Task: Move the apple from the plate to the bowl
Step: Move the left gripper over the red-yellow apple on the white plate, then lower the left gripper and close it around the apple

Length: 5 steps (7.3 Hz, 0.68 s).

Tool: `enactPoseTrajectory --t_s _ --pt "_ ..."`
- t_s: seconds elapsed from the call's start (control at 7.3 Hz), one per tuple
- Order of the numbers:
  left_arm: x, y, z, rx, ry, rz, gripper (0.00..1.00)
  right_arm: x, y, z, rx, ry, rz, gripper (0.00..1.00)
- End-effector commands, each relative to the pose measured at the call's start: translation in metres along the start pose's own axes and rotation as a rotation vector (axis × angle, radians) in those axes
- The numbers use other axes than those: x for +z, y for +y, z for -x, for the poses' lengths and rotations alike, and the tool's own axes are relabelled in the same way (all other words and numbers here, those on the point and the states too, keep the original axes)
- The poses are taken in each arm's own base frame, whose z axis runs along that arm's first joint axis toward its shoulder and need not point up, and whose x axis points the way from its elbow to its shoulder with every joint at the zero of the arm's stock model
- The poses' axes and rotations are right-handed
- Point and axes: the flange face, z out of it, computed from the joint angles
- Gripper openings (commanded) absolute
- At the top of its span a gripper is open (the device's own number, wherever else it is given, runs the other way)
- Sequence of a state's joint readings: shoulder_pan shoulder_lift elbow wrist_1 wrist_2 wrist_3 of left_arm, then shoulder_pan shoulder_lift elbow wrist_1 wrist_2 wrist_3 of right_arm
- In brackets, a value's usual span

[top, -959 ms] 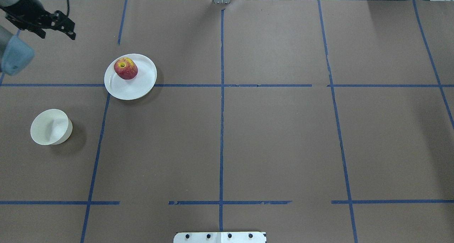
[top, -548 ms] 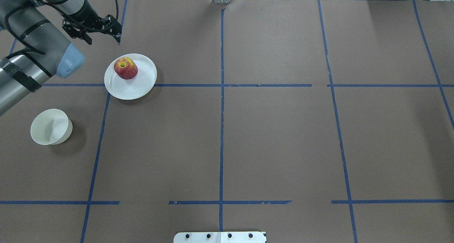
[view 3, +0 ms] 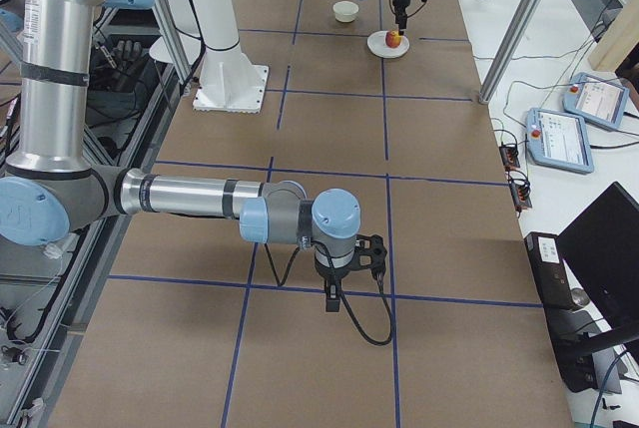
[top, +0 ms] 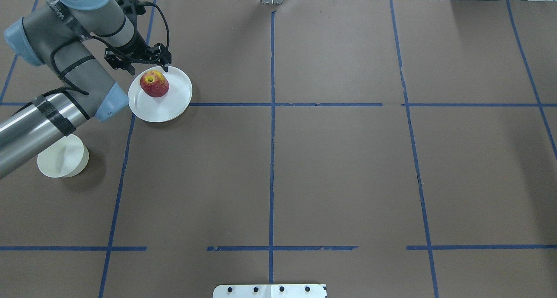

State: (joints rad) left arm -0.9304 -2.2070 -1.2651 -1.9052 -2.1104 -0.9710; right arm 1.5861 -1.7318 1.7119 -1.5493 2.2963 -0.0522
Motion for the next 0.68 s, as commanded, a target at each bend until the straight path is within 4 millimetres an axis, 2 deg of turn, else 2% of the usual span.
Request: enactPoseTrajectory --t_s 0.0,0.41,0.55 --pt "0.020 0.012 0.000 -0.009 0.012 0.009 1.00 0.000 -0.001 0.000 -0.001 0.000 -0.001 1.00" --pt "0.037 0.018 0.003 -0.002 0.003 0.016 0.97 0.000 0.000 0.000 0.000 0.000 0.000 1.00" --pt "0.037 0.016 0.004 -0.004 -0.002 0.011 0.76 0.000 0.000 0.000 0.000 0.000 0.000 1.00"
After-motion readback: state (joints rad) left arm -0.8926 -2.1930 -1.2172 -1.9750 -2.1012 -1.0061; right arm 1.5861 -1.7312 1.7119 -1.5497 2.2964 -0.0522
